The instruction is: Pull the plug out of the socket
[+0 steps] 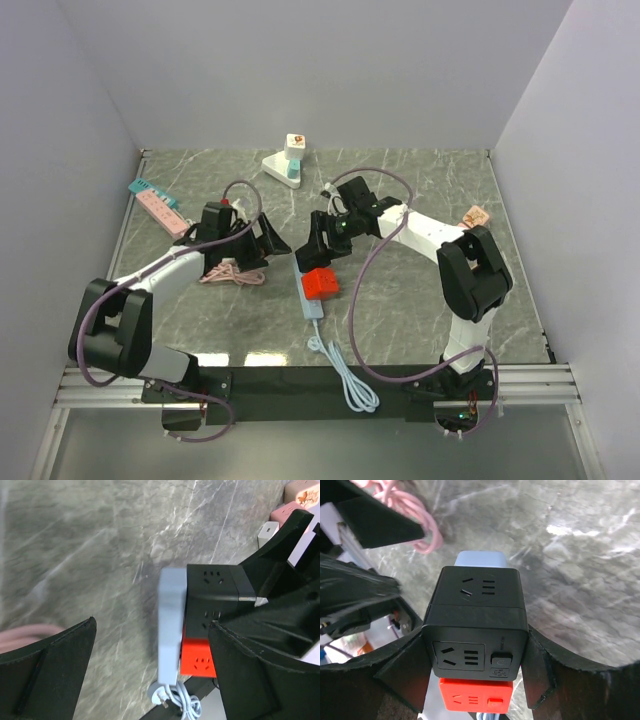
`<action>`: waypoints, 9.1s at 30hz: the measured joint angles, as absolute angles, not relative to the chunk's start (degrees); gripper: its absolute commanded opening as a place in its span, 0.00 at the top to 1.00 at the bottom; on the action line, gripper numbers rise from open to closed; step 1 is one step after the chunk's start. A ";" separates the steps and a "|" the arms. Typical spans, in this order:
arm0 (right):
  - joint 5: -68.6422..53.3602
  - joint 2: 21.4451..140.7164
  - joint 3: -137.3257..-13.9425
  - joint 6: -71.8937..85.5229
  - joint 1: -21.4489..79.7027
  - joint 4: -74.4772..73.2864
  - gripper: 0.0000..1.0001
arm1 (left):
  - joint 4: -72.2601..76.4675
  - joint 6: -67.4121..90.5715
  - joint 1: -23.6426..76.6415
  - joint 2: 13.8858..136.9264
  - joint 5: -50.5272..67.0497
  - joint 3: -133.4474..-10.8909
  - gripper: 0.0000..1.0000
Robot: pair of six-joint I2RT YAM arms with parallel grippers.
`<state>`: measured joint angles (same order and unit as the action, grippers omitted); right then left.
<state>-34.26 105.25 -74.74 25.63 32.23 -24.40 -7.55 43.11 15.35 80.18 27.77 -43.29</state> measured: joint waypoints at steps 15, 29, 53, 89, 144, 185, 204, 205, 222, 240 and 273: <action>-31.33 111.11 -81.38 32.38 29.63 -26.57 1.00 | -3.01 46.44 21.80 79.35 23.00 -38.00 0.08; -31.18 118.98 -89.95 36.40 27.49 -32.69 1.00 | 4.10 42.52 27.44 80.18 21.91 -33.39 0.19; -36.93 118.52 -86.85 35.24 22.70 -28.29 1.00 | 3.70 44.23 36.82 95.53 12.95 -44.97 1.00; -39.77 108.07 -85.58 27.29 11.75 -38.24 1.00 | 3.95 45.30 34.46 97.45 12.43 -46.87 1.00; -32.14 95.29 -68.64 31.90 12.49 -25.04 0.04 | -3.95 45.78 32.75 93.51 10.00 -48.62 1.00; -44.03 110.08 -79.31 34.26 23.00 -22.81 1.00 | 3.22 46.24 30.83 89.86 16.58 -47.07 1.00; -35.70 96.82 -57.80 51.99 26.61 -1.72 1.00 | -0.34 44.36 30.30 87.13 19.90 -46.11 1.00; -34.98 96.42 -57.14 52.90 26.79 -1.10 1.00 | -0.51 44.25 30.30 87.13 19.99 -46.11 1.00; -42.65 101.71 -83.00 31.86 7.33 -34.02 1.00 | -2.26 44.40 23.22 85.97 13.67 -44.10 1.00; -11.27 111.83 -97.93 32.32 -7.18 -41.58 1.00 | -23.83 28.05 -4.32 90.06 -0.43 -70.74 1.00; 2.70 114.56 -97.95 34.68 -11.14 -48.29 0.07 | -27.35 28.23 -11.99 89.34 11.29 -72.16 0.00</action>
<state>2.70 114.56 -97.95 34.68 -11.14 -48.29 -27.35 28.23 -11.99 89.34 11.29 -72.16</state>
